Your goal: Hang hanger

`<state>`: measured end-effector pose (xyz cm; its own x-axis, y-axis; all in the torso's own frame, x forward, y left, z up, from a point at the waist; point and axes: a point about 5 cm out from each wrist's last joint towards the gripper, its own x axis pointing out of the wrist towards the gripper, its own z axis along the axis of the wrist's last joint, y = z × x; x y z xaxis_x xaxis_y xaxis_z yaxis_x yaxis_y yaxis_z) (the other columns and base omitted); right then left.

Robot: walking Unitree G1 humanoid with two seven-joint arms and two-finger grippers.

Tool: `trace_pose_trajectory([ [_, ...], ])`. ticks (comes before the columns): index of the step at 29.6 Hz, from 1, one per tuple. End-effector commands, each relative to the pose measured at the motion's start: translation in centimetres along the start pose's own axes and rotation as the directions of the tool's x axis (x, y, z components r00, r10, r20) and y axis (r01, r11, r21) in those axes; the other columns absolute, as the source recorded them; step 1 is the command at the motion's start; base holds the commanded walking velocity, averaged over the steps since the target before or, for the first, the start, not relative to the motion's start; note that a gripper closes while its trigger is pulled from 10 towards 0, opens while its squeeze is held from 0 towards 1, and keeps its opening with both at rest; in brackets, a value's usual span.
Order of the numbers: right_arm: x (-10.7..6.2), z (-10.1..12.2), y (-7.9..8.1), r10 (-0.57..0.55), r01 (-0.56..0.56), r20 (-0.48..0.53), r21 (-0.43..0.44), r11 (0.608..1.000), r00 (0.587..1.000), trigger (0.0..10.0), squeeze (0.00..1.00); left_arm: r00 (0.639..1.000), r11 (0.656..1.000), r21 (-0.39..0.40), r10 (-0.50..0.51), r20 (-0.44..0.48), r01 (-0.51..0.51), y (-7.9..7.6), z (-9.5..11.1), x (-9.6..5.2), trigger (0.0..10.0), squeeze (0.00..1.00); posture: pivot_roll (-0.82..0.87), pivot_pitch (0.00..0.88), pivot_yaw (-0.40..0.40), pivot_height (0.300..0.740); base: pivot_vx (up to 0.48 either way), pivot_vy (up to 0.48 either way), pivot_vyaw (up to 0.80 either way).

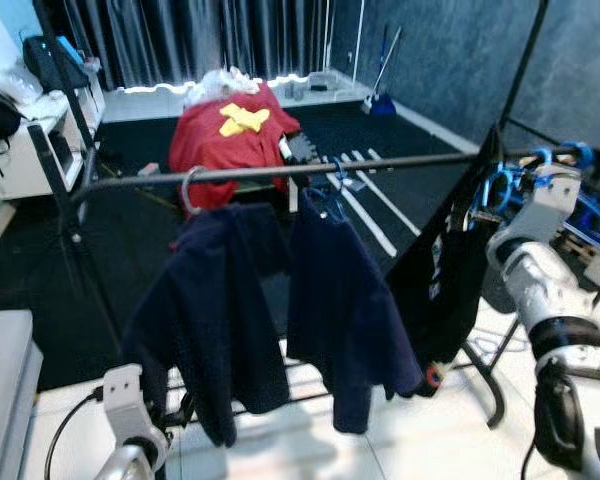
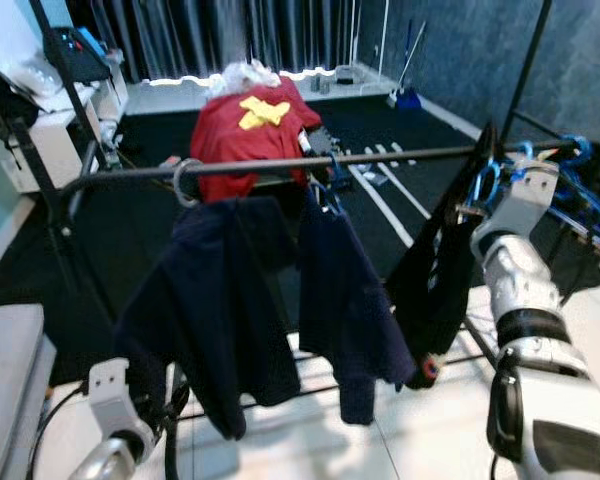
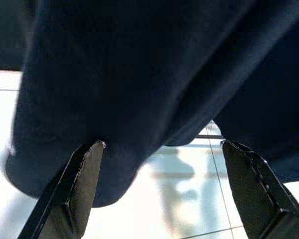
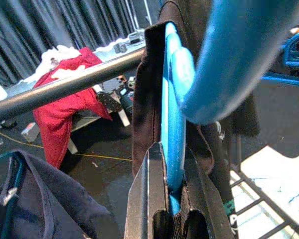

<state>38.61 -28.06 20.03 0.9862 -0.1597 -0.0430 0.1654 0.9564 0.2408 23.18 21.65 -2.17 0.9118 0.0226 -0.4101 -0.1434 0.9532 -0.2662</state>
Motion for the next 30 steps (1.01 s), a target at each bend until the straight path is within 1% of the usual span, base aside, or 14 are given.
trace_pose_trajectory([
  [1,0.0,-1.9,0.6,0.031,-0.026,-0.112,0.041,0.999,0.993,10.0,0.0,1.0,1.0,0.002,-0.008,-0.017,0.008,0.0,0.0,0.1,10.0,0.0,-0.1,0.0,-0.015,0.736,0.0,0.0,0.0],
  [4,-0.1,-2.5,1.1,0.068,-0.061,-0.124,0.065,0.996,0.99,10.0,0.0,1.0,1.0,-0.004,-0.024,-0.02,0.024,-0.1,-0.1,0.2,10.0,0.0,-0.1,0.0,-0.018,0.736,0.0,0.0,0.0],
  [5,-0.3,-3.5,1.8,0.133,-0.12,-0.134,0.099,0.988,0.982,10.0,0.0,0.999,0.999,-0.008,-0.04,-0.02,0.04,-0.1,-0.1,0.2,10.0,0.0,-0.09,0.0,-0.02,0.736,0.0,0.0,0.0],
  [6,-0.8,-4.6,2.9,0.242,-0.22,-0.141,0.153,0.963,0.96,10.0,0.0,0.998,0.998,-0.015,-0.054,-0.018,0.054,-0.2,-0.1,0.2,10.0,0.0,-0.09,0.0,-0.022,0.736,0.0,0.0,0.0],
  [8,-2.3,-6.7,4.5,0.466,-0.423,-0.159,0.242,0.873,0.871,10.0,0.0,0.998,0.997,-0.026,-0.068,-0.017,0.068,-0.2,-0.4,0.1,10.0,0.0,-0.09,0.0,-0.025,0.736,0.0,0.0,0.0],
  [11,-3.5,-7.8,4.5,0.55,-0.495,-0.179,0.277,0.824,0.816,10.0,0.0,0.997,0.997,-0.03,-0.077,-0.02,0.076,-0.1,-0.7,0.1,10.0,0.0,-0.09,0.0,-0.027,0.736,0.0,0.0,0.0],
  [15,-5.0,-9.5,2.6,0.535,-0.466,-0.241,0.291,0.836,0.809,10.0,0.0,0.995,0.996,-0.034,-0.089,-0.034,0.088,0.1,-1.1,-0.1,10.0,0.0,-0.1,0.0,-0.026,0.736,0.0,0.0,0.0],
  [17,-6.2,-11.0,0.2,0.443,-0.354,-0.27,0.322,0.878,0.855,10.0,0.0,0.995,0.996,-0.038,-0.087,-0.052,0.085,0.5,-1.5,-0.2,10.0,0.0,-0.12,0.0,-0.02,0.736,0.0,0.0,0.0],
  [20,-6.2,-11.0,0.2,0.443,-0.354,-0.27,0.322,0.878,0.855,10.0,0.0,0.995,0.996,-0.038,-0.087,-0.052,0.085,0.5,-1.5,-0.2,10.0,0.0,-0.12,0.0,-0.02,0.736,0.0,0.0,0.0],
  [23,-6.8,-11.6,-0.9,0.386,-0.284,-0.276,0.345,0.895,0.88,10.0,0.0,0.995,0.996,-0.04,-0.086,-0.059,0.084,0.7,-1.5,-0.2,10.0,0.0,-0.12,0.0,-0.019,0.736,0.0,0.0,0.0],
  [25,-8.1,-13.1,-2.6,0.27,-0.15,-0.306,0.363,0.919,0.913,10.0,0.0,0.994,0.996,-0.04,-0.087,-0.07,0.085,1.1,-1.6,-0.3,10.0,0.0,-0.12,0.0,-0.019,0.736,0.0,0.0,0.0],
  [26,-8.1,-13.1,-2.6,0.27,-0.15,-0.306,0.363,0.919,0.913,10.0,0.0,0.994,0.996,-0.04,-0.087,-0.07,0.085,1.1,-1.6,-0.3,10.0,0.0,-0.12,0.0,-0.019,0.736,0.0,0.0,0.0],
  [28,-9.3,-14.5,-4.0,0.148,-0.014,-0.361,0.349,0.937,0.921,10.0,0.0,0.993,0.995,-0.04,-0.09,-0.073,0.087,1.2,-1.6,-0.3,10.0,0.0,-0.12,0.0,-0.02,0.736,0.0,0.0,0.0],
  [30,-9.4,-14.6,-4.1,0.14,-0.004,-0.365,0.348,0.937,0.92,10.0,0.0,0.993,0.995,-0.039,-0.09,-0.073,0.087,1.3,-1.6,-0.3,10.0,0.0,-0.12,0.0,-0.016,0.736,0.0,0.0,0.0],
])
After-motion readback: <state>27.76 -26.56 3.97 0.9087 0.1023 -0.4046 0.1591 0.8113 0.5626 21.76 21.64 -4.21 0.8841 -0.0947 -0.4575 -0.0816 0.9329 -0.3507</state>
